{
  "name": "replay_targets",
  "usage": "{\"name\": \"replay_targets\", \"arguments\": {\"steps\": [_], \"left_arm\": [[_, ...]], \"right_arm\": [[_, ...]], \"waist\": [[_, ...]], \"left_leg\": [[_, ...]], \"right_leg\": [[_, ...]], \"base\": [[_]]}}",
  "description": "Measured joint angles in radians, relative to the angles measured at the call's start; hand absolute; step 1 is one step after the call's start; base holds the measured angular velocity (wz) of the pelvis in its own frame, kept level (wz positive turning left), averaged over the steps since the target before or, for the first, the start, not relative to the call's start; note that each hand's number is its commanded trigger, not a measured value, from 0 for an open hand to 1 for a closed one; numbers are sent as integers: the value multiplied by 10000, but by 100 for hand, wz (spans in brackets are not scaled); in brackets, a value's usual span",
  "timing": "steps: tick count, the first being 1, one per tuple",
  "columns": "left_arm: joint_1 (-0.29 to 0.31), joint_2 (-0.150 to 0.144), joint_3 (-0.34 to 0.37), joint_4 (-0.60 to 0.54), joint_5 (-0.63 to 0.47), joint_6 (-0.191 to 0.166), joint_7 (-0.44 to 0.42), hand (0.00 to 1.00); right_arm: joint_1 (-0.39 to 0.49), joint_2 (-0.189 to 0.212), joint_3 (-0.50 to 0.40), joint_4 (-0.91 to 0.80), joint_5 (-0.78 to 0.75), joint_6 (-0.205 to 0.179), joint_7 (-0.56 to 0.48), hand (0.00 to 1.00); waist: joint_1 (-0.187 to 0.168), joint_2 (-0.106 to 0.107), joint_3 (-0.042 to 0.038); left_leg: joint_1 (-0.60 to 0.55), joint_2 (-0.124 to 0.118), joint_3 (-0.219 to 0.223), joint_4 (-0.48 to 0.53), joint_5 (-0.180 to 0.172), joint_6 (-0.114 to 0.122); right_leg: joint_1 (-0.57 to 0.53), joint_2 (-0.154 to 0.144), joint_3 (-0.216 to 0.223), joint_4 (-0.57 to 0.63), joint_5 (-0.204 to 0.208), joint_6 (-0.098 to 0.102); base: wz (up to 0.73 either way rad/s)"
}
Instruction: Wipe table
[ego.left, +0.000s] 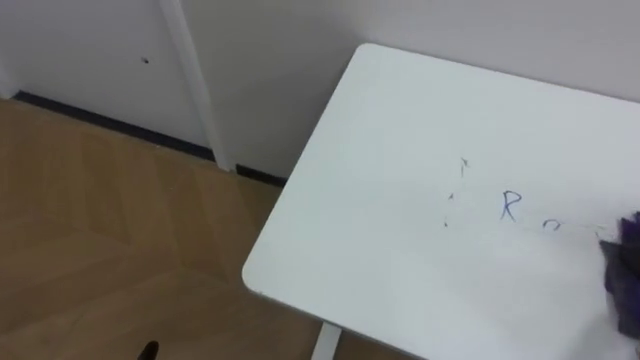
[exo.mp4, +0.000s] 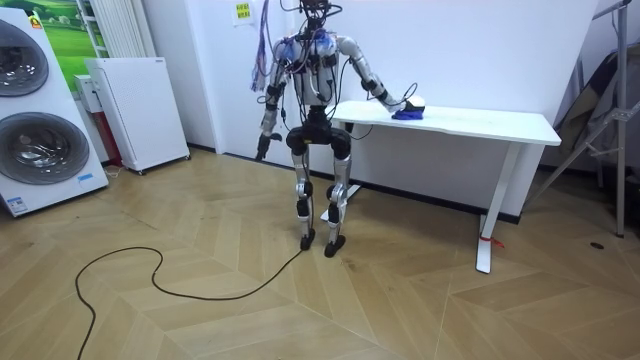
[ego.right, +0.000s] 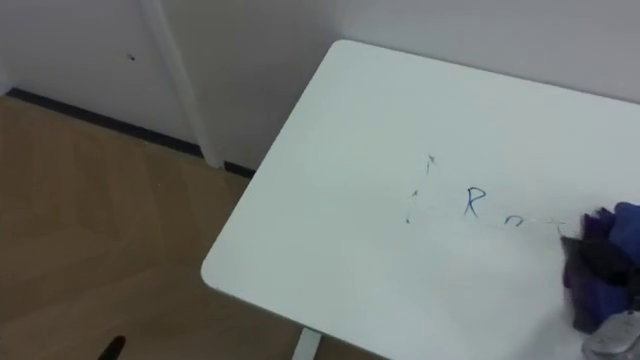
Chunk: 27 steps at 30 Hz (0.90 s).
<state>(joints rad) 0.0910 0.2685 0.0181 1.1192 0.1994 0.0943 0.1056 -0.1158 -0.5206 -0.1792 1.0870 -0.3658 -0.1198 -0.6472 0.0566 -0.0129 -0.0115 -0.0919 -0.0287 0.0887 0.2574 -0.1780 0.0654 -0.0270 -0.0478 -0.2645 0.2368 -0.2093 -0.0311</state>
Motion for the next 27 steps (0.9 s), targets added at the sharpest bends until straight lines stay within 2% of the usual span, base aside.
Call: {"name": "replay_targets", "arguments": {"steps": [3,4,5,8,10,11,13,14,16,17,18,21,23,26,27], "left_arm": [[-28,3,-41,-2,-56,-13,-1,0],[-96,4,-165,10,-116,-18,-1,0],[-122,3,-285,14,-120,-17,-7,0],[-305,-70,-759,28,-99,-29,-78,0],[-500,-132,-865,51,-106,0,-210,0],[-585,-134,-945,73,-105,0,-264,0],[-955,-183,-1405,197,-96,-93,-339,0],[-1066,-206,-1514,217,-100,-122,-349,0],[-1383,-344,-1795,224,-114,-119,-490,0],[-1422,-391,-1797,236,-121,-122,-513,0],[-1422,-464,-1797,253,-124,-132,-529,0],[-1261,-501,-1801,273,-83,-81,-545,0],[-1126,-492,-1801,281,-114,-65,-553,0],[-761,-457,-1800,287,-95,-91,-534,0],[-642,-449,-1788,283,-93,-100,-529,0]], "right_arm": [[-158,49,171,-220,-493,223,-110,100],[-242,95,317,-471,-718,449,-149,100],[-279,96,428,-575,-784,561,-153,100],[-811,285,1109,-1203,-1463,1144,-6,100],[-1785,897,2226,-1702,-2340,1391,347,100],[-1999,1053,2600,-1831,-2597,1425,420,100],[-2604,1460,3995,-2421,-3560,1430,952,100],[-2809,1611,4249,-2426,-3797,1421,1081,100],[-3520,2183,4927,-2699,-4638,1459,1657,100],[-3583,2230,5055,-2832,-4697,1467,1797,100],[-3649,2271,5271,-3082,-4733,1422,2089,100],[-3748,2238,5394,-3349,-4730,1385,2434,100],[-3683,2189,5261,-3174,-4658,1308,2402,100],[-3109,2164,4842,-3132,-4535,1082,2043,100],[-2876,2109,4574,-3031,-4424,896,1823,100]], "waist": [[58,-55,36],[51,-94,104],[71,-22,156],[359,-13,182],[626,52,232],[657,65,238],[885,76,245],[926,85,250],[1159,131,305],[1212,126,311],[1418,125,312],[1470,82,332],[1463,22,360],[1387,-39,352],[1341,-40,351]], "left_leg": [[23,3,64,-36,0,0],[85,10,98,-51,1,0],[99,14,141,-72,0,0],[88,98,202,-104,-25,-36],[-16,169,33,-125,-54,-96],[-42,170,-30,-119,-48,-112],[-86,182,-218,-131,13,-207],[-98,188,-255,-126,30,-231],[-282,193,-464,34,59,-283],[-309,183,-507,40,69,-299],[-380,163,-603,81,77,-313],[-608,99,-655,258,77,-314],[-618,39,-636,348,77,-313],[-477,-22,-612,384,54,-277],[-437,-56,-621,389,37,-251]], "right_leg": [[-26,7,157,127,3,4],[-4,1,201,216,4,3],[-6,8,243,203,4,3],[-175,144,547,212,150,-49],[-363,261,611,186,304,-164],[-391,281,608,191,319,-186],[-422,297,420,205,315,-234],[-422,297,392,202,303,-253],[-499,283,148,210,249,-337],[-518,281,117,217,233,-353],[-522,261,-4,226,179,-366],[-534,121,-478,327,0,-332],[-456,57,-532,397,-118,-285],[-240,-8,-688,358,-194,-228],[-167,-26,-693,340,-234,-186]], "base": [[-11],[-14],[-24],[-52],[-69],[-28],[14],[30],[33],[31],[40],[53],[43],[23],[29]]}}
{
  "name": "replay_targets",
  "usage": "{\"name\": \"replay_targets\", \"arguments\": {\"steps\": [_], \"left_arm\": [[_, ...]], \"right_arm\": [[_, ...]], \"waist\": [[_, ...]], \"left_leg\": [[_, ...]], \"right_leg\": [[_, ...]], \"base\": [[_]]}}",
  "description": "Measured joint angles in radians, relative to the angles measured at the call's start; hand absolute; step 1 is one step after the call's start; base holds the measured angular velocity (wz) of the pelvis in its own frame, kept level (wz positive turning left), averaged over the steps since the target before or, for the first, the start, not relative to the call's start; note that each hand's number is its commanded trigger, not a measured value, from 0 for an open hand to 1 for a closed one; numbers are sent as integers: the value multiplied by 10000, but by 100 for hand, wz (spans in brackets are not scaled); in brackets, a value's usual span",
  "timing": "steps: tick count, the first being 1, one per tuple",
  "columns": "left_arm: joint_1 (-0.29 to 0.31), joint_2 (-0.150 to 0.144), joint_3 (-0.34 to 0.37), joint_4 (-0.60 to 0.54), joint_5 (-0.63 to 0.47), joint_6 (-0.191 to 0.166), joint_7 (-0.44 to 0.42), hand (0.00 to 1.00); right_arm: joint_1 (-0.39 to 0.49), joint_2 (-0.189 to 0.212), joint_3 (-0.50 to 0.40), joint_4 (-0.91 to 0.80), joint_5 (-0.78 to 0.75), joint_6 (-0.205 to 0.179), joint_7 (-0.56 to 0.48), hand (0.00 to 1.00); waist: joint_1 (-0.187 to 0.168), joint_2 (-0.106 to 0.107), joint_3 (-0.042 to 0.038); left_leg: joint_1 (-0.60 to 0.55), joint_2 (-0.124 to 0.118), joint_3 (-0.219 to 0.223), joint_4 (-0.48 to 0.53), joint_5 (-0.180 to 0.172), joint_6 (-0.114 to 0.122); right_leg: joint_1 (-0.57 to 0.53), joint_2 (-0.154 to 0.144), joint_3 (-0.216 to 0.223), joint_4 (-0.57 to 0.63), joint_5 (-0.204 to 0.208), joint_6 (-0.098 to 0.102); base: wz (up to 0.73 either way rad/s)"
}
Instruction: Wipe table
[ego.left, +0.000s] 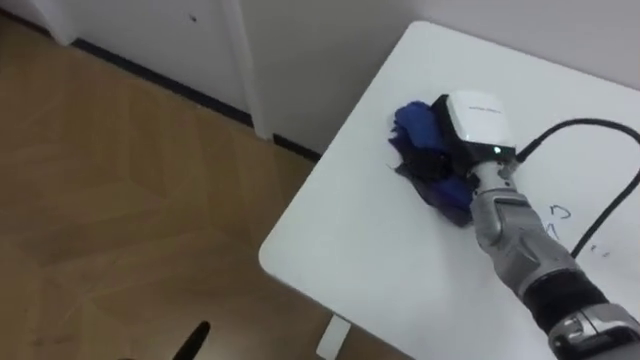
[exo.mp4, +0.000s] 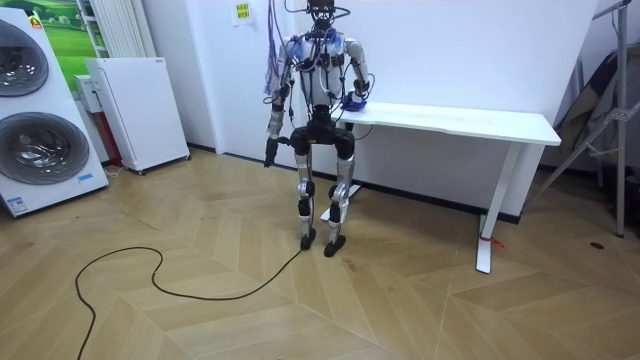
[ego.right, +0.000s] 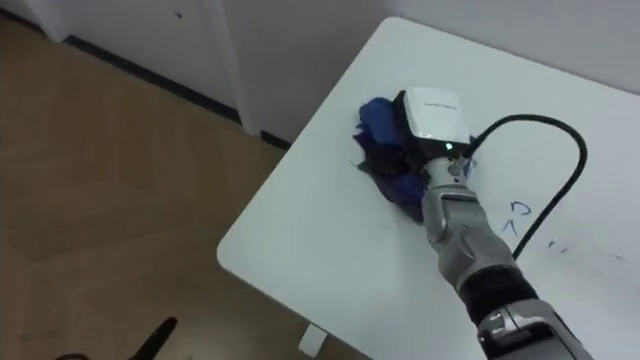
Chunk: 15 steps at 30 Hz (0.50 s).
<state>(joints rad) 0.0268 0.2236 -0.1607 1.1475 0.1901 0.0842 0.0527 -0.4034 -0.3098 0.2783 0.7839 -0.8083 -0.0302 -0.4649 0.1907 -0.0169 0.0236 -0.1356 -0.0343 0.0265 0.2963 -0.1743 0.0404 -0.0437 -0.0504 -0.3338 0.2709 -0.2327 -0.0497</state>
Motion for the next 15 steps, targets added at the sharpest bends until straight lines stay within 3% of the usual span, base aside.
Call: {"name": "replay_targets", "arguments": {"steps": [4,5,6,9,13,15], "left_arm": [[343,225,295,-70,65,-29,15,0],[424,248,454,-81,197,-29,20,0],[564,301,714,-83,328,-29,64,0],[653,397,1070,-83,409,-35,193,0],[392,367,1033,-83,385,-105,329,0],[223,358,868,-84,382,-133,349,0]], "right_arm": [[1466,-280,-1272,79,672,-398,-1118,100],[1697,-348,-1439,116,693,-477,-1263,100],[2133,-538,-1742,151,687,-560,-1468,100],[2857,-851,-2424,307,724,-566,-1787,100],[2902,-809,-2482,334,1004,-512,-1743,100],[2664,-675,-2300,324,1055,-278,-1642,100]], "waist": [[-253,54,-63],[-318,67,-103],[-518,81,-219],[-627,144,-256],[-773,260,-300],[-741,283,-298]], "left_leg": [[202,-44,160,12,-86,138],[236,-56,161,12,-95,152],[294,-95,178,-16,-99,164],[613,-114,301,-124,-122,238],[781,-32,625,-102,-173,308],[831,43,812,-139,-205,315]], "right_leg": [[329,4,179,-175,-99,91],[396,7,181,-216,-85,113],[534,15,209,-324,-59,154],[762,5,470,-352,-22,216],[789,31,763,-288,37,246],[786,72,875,-287,90,229]], "base": [[25],[11],[15],[-9],[-26],[-32]]}}
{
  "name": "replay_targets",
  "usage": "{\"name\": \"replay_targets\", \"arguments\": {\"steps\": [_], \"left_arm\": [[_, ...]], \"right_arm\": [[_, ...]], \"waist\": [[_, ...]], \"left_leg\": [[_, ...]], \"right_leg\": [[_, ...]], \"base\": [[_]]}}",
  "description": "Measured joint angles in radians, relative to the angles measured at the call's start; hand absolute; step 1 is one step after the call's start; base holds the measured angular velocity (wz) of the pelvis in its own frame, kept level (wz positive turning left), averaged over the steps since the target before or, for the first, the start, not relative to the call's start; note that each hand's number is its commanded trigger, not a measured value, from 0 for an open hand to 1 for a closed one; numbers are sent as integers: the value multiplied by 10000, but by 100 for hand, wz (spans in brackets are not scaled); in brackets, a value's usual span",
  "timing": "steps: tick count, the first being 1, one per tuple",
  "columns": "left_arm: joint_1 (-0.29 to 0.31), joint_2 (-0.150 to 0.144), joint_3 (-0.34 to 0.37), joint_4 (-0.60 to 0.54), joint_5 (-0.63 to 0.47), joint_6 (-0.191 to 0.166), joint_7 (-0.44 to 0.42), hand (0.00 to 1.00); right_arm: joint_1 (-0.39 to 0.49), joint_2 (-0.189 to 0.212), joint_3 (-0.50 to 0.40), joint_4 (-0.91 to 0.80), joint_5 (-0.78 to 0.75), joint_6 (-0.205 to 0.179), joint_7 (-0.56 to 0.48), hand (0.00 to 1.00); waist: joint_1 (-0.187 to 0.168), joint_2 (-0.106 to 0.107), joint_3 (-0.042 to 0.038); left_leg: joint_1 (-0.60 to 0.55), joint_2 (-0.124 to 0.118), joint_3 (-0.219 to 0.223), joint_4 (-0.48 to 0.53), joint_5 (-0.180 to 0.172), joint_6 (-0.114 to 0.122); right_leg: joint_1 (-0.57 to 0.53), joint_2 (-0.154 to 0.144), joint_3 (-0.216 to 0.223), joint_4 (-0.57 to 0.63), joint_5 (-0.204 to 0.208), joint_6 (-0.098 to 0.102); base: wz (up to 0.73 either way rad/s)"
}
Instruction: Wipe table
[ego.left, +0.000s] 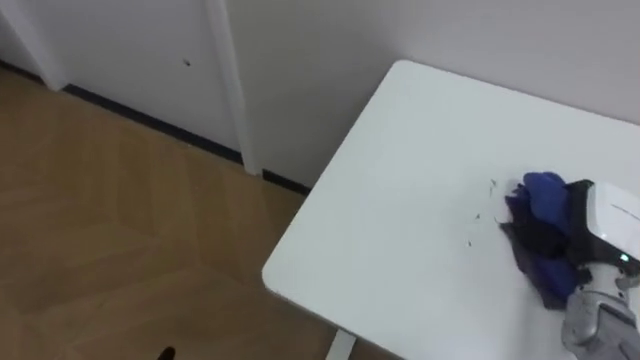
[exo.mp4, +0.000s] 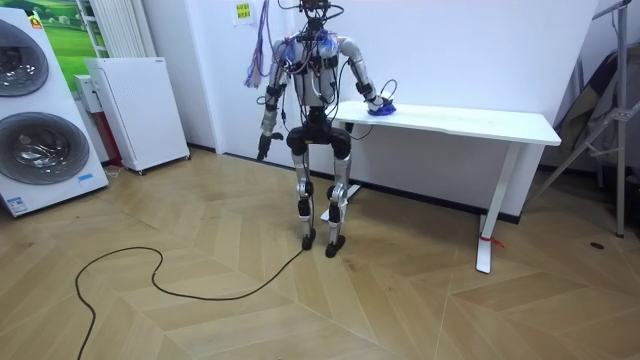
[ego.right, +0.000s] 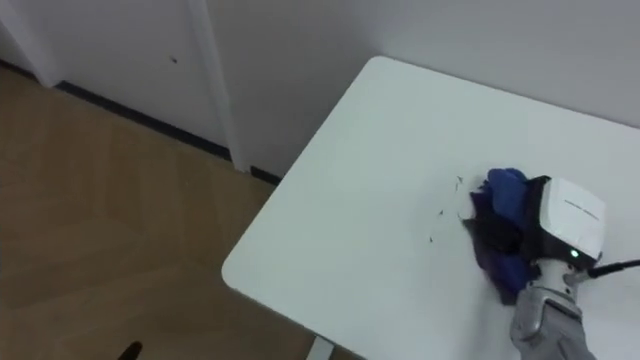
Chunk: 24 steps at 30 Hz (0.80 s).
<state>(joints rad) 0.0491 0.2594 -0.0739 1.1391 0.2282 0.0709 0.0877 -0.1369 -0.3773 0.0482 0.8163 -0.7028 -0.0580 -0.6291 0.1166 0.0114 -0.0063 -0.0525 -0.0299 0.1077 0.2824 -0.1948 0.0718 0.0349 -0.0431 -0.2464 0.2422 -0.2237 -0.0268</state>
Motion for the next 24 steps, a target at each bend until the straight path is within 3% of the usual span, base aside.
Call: {"name": "replay_targets", "arguments": {"steps": [5,7,8,10,13,18,24], "left_arm": [[-259,-230,-320,76,-55,-12,46,0],[-355,-393,-581,248,-287,59,85,0],[-376,-425,-626,256,-282,90,79,0],[-380,-492,-692,243,-275,137,52,0],[-340,-555,-691,233,-288,225,-110,0],[-109,-499,-667,214,-283,526,-184,0],[-98,-487,-628,198,-32,432,-315,0]], "right_arm": [[-939,656,578,-106,-2,766,741,100],[-1624,1043,1416,-382,-90,1135,1383,100],[-1719,1048,1685,-509,-95,1197,1554,100],[-2098,1314,2478,-883,-129,1211,2098,100],[-2285,1457,2677,-1254,-395,1172,2519,100],[-2311,1446,2684,-1180,-364,969,2658,100],[-1796,1437,2205,-650,-398,494,2157,100]], "waist": [[251,59,56],[440,84,96],[537,106,118],[639,90,197],[828,167,274],[767,79,250],[522,47,230]], "left_leg": [[151,139,379,-104,-37,-38],[109,193,433,-119,-40,-57],[113,204,433,-104,-44,-67],[121,237,424,-51,-71,-114],[84,219,388,-66,-77,-121],[130,144,180,-79,-100,-101],[132,93,-81,370,-168,-58]], "right_leg": [[-180,99,430,141,95,-65],[-341,147,538,204,155,-116],[-369,146,515,215,159,-123],[-416,145,412,194,158,-132],[-418,115,309,161,155,-130],[-163,74,91,-13,142,-95],[75,-27,-223,144,125,-5]], "base": [[-43],[-48],[-34],[-4],[7],[16],[16]]}}
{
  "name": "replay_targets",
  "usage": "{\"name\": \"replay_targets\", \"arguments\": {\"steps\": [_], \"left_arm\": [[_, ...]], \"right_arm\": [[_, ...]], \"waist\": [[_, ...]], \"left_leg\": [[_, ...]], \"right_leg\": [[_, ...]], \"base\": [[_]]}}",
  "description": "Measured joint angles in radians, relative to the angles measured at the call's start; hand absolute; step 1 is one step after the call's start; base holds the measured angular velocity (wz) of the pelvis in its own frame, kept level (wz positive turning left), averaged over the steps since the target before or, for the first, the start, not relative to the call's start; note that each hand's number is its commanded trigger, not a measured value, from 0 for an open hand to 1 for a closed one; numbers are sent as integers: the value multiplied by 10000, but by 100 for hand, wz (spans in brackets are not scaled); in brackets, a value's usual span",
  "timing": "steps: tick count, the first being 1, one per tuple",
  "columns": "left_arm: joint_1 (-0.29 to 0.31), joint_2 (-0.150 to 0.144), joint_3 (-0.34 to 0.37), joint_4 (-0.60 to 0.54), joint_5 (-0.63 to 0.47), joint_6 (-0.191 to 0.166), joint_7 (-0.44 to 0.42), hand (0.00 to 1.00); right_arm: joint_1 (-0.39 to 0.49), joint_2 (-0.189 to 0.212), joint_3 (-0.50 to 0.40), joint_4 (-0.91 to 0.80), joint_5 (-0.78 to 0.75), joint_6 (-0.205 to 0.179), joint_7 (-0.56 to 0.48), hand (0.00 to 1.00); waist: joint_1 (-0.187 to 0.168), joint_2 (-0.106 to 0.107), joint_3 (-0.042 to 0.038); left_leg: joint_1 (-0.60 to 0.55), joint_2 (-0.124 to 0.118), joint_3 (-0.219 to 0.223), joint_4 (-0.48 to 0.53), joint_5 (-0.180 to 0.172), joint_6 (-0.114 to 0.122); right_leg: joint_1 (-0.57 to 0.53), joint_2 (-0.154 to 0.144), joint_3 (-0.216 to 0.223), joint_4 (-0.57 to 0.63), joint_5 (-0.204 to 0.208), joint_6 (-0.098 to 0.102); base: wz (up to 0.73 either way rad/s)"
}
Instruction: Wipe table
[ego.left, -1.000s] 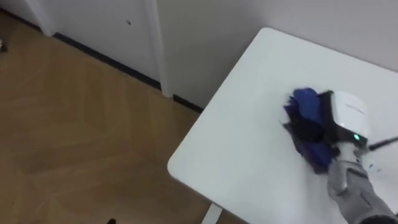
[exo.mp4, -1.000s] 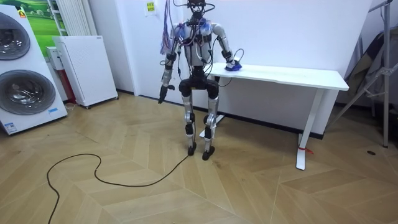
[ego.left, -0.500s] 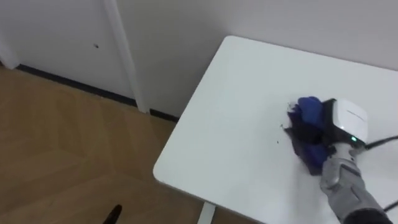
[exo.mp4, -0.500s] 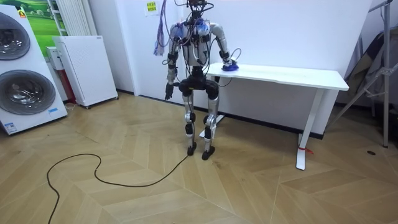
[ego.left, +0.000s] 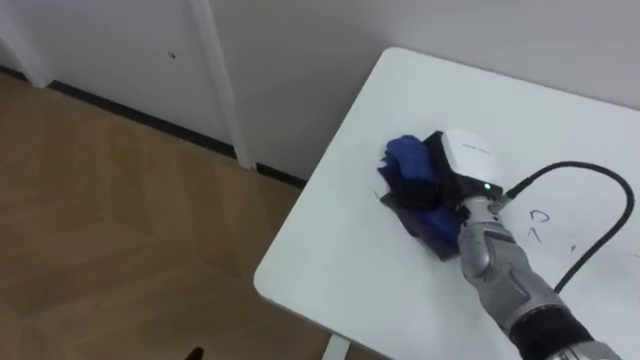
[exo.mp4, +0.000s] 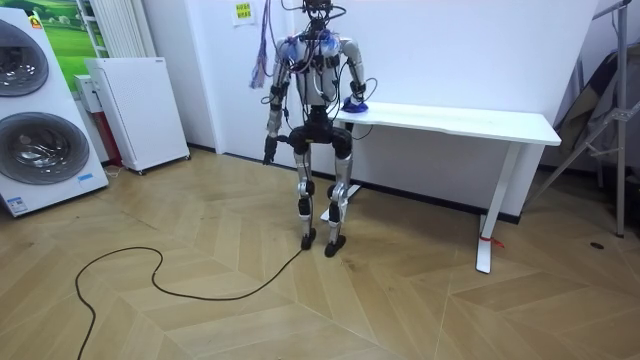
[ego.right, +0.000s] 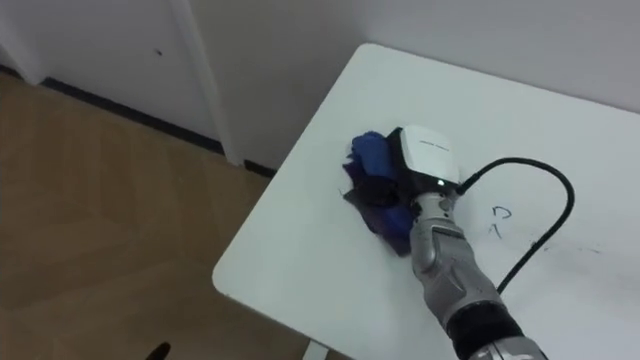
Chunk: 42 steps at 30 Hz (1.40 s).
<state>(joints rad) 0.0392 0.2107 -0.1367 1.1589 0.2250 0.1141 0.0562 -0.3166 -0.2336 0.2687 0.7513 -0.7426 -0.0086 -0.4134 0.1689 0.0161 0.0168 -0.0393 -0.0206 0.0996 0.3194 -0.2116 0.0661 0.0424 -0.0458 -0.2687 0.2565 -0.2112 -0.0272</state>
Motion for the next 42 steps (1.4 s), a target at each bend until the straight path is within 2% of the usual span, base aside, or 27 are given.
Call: {"name": "replay_targets", "arguments": {"steps": [2,5,6,8,10,11,13,15,16,18,20,22,23,24,25,26,27,28,29,30,31,34,36,38,40,41,42], "left_arm": [[-29,13,-7,5,32,-5,0,0],[-71,6,-33,19,40,-55,13,0],[-138,8,-22,46,67,-62,46,0],[-295,23,-22,142,83,-119,255,0],[-502,18,-22,163,81,-175,427,0],[-559,22,-22,152,79,-194,495,0],[-818,42,-47,137,55,-270,735,0],[-1028,94,-60,138,55,-295,753,0],[-1121,137,-99,136,65,-297,772,0],[-1193,206,-204,-30,50,-296,783,0],[-1281,316,-252,-380,114,-267,807,0],[-1345,523,-139,-820,315,-126,814,0],[-1340,585,-26,-836,309,-111,815,0],[-1254,634,99,-833,275,-94,863,0],[-1098,631,212,-827,254,-73,895,0],[-1010,627,249,-819,257,-53,896,0],[-782,608,398,-809,272,-62,903,0],[-441,593,565,-782,333,-99,927,0],[-271,575,667,-782,456,-105,939,0],[50,545,763,-781,615,-103,948,0],[268,469,958,-781,756,-78,949,0],[538,404,1193,-774,823,-45,944,0],[553,441,1328,-774,826,-32,995,0],[632,408,1317,-782,886,-109,1100,0],[810,260,1312,-731,929,-105,1106,0],[896,223,1311,-712,921,-88,1104,0],[1005,123,1330,-657,922,1,1101,0]], "right_arm": [[55,-5,-167,240,68,-1,-148,100],[24,4,-257,412,137,198,-212,100],[30,23,-219,519,132,268,-234,100],[28,161,-157,572,124,458,-244,100],[8,431,-159,582,34,752,-274,100],[-30,483,-154,579,34,763,-301,100],[-401,766,-83,634,82,940,-517,100],[-645,831,-25,767,106,909,-658,100],[-777,842,70,817,187,854,-659,100],[-773,856,161,865,395,820,-725,100],[-658,859,160,973,1026,685,-879,100],[-459,896,153,983,1487,415,-928,100],[-427,910,153,985,1487,327,-909,100],[-326,881,126,984,1497,162,-944,100],[-188,859,5,989,1521,40,-1069,100],[-75,848,-121,988,1521,-33,-1129,100],[200,736,-361,973,1520,-190,-1287,100],[575,537,-680,978,1481,-280,-1489,100],[821,382,-936,978,1471,-335,-1613,100],[1382,10,-1475,974,1481,-348,-1898,100],[1914,-402,-2073,985,1461,-339,-2140,100],[2771,-1300,-2843,932,1458,-219,-2353,100],[2823,-1356,-2962,898,1452,3,-2297,100],[2698,-1241,-2924,685,1328,193,-2114,100],[2271,-933,-2718,469,1002,510,-1977,100],[2041,-916,-2581,451,996,597,-1853,100],[1651,-823,-2356,134,797,828,-1483,100]], "waist": [[-9,63,9],[175,228,48],[338,306,100],[558,241,92],[783,257,89],[906,252,91],[1304,263,91],[1420,144,46],[1409,77,24],[1357,-2,10],[1241,-255,-20],[1321,-509,7],[1337,-584,0],[1318,-602,-7],[1263,-494,8],[1181,-471,-10],[905,-473,-27],[483,-529,-108],[202,-553,-132],[-284,-599,-209],[-581,-621,-232],[-814,-544,-256],[-855,-461,-226],[-749,-323,-197],[-198,-33,-85],[-87,37,-46],[249,261,-39]], "left_leg": [[8,19,21,215,-115,76],[-10,142,394,631,-560,294],[-55,193,591,938,-717,356],[-107,232,855,1303,-999,487],[-244,472,984,1784,-1254,403],[-311,583,1096,1870,-1242,350],[-817,1096,1152,2380,-1353,161],[-1197,1411,1023,2688,-1410,-34],[-1417,1529,705,2890,-1446,-186],[-1594,1684,201,3082,-1505,-452],[-1762,1864,-284,3116,-1427,-759],[-1789,2355,-725,3224,-1402,-1426],[-1747,2523,-732,3216,-1396,-1631],[-1634,2893,-703,3197,-1367,-2045],[-1378,3298,-670,2906,-1185,-2478],[-1234,3482,-667,2641,-1053,-2680],[-934,3733,-629,2069,-710,-2907],[-684,3850,-552,1508,-297,-2910],[-632,3904,-396,1302,-37,-2787],[-624,3968,-12,1069,475,-2468],[-591,3979,420,964,923,-2211],[-460,3733,1662,1404,1029,-2169],[-472,3719,1710,1932,904,-2017],[-481,3352,1573,2478,364,-1773],[-387,2298,1129,2600,-544,-1384],[-383,1970,963,2473,-710,-1230],[-402,1519,904,2076,-827,-1066]], "right_leg": [[-95,-99,-185,451,-108,129],[-960,-549,-552,2583,-377,341],[-1396,-845,-653,3641,-349,456],[-1881,-1419,-701,5112,-338,578],[-2170,-2379,-709,6263,-418,611],[-2271,-2563,-567,6393,-414,619],[-2595,-3173,-319,6209,-360,712],[-2519,-3505,-179,5230,-184,1006],[-2311,-3533,174,4349,-74,1169],[-1848,-3560,341,3134,224,1269],[-1319,-3534,134,2086,769,1275],[-930,-3176,-429,1300,1301,1321],[-920,-3042,-521,1227,1406,1332],[-913,-2778,-855,1484,1019,1906],[-1032,-2412,-1007,1967,564,1989],[-1112,-2265,-1054,2155,354,1899],[-1226,-2113,-1290,2515,-52,1670],[-1257,-2040,-1469,2757,-397,1479],[-1213,-1981,-1518,2806,-525,1438],[-1056,-1970,-1775,2798,-707,1349],[-895,-1974,-1935,2761,-839,1270],[-680,-1870,-2028,2568,-966,1068],[-494,-1564,-1969,2337,-958,878],[-429,-1244,-1592,2247,-980,685],[-602,-886,-491,2279,-951,457],[-685,-833,-294,2298,-940,444],[-968,-679,127,2321,-923,410]], "base": [[0],[-29],[-41],[-37],[-29],[-44],[-47],[-12],[9],[49],[77],[43],[0],[-24],[-28],[-26],[-3],[15],[49],[65],[57],[11],[-22],[-45],[-88],[-113],[-124]]}}
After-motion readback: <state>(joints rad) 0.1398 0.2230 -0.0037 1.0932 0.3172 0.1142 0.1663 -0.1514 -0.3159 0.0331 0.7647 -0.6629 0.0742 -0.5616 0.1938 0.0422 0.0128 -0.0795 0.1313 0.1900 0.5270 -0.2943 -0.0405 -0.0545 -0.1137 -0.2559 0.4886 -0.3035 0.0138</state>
